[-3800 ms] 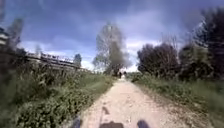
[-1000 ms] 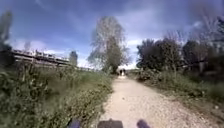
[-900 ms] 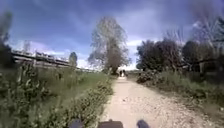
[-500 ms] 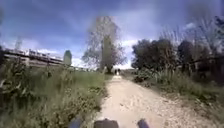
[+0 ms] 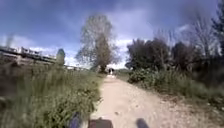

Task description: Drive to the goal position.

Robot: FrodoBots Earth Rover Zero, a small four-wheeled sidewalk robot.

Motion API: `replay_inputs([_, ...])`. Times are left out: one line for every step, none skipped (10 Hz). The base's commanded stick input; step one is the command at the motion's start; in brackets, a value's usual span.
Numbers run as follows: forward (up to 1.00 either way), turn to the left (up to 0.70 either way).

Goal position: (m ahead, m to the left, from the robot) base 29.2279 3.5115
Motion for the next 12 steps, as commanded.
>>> replay_inputs([0.7,-0.13])
replay_inputs([0.7,0.0])
replay_inputs([0.7,0.0])
replay_inputs([0.7,0.0])
replay_inputs([0.7,0.0])
replay_inputs([0.7,0.0])
replay_inputs([0.7,0.0])
replay_inputs([0.7,0.0])
replay_inputs([0.7,0.0])
replay_inputs([0.7,0.0])
replay_inputs([0.7,-0.01])
replay_inputs([0.7,-0.05])
